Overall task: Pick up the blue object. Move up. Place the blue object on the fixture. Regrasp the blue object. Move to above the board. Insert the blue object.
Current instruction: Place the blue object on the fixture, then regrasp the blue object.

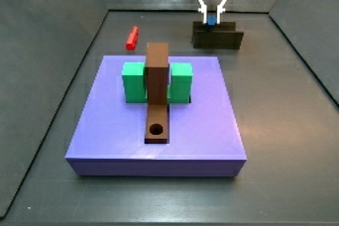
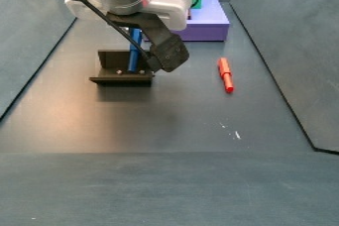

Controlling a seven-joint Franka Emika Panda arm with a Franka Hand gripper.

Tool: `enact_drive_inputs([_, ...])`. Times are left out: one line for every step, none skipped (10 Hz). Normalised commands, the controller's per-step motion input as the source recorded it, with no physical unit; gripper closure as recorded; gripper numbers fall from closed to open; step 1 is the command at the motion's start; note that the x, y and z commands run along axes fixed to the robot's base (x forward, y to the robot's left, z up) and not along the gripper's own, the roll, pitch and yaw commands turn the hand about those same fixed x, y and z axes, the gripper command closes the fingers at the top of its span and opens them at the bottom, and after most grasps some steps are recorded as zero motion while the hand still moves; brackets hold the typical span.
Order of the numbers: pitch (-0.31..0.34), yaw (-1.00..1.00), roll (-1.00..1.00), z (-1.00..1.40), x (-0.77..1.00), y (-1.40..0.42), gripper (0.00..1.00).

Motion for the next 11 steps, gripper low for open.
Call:
enact_drive_inputs([0.006, 0.11, -0.13, -0.02, 0.24, 0.03, 1.00])
enact_drive_inputs([0.000, 0.11, -0.09, -0.06, 0.27, 0.04, 1.00])
enact_drive_inputs([0.000, 0.09, -0.01, -0.10, 0.21, 0.06, 1.00])
enact_drive_inputs([0.000, 0.10, 0.00, -0.16, 0.15, 0.07, 1.00])
enact_drive_inputs([0.000, 0.11, 0.00, -0.11, 0.19, 0.05, 1.00])
enact_drive_inputs([0.003, 0.09, 0.00, -0.08, 0.17, 0.04, 1.00])
enact_drive_inputs([0.000, 0.06, 0.00, -0.06, 0.10, 0.04, 1.00])
enact_drive_inputs([0.006, 0.00, 0.00, 0.00, 0.00, 0.00, 1.00])
enact_drive_inputs([0.000, 0.00, 0.00, 0.00, 0.00, 0.00, 1.00])
enact_drive_inputs([0.000, 0.00, 0.00, 0.00, 0.00, 0.00, 0.00])
enact_drive_inputs([0.103, 0.00, 0.17, 0.00, 0.10, -0.05, 0.00])
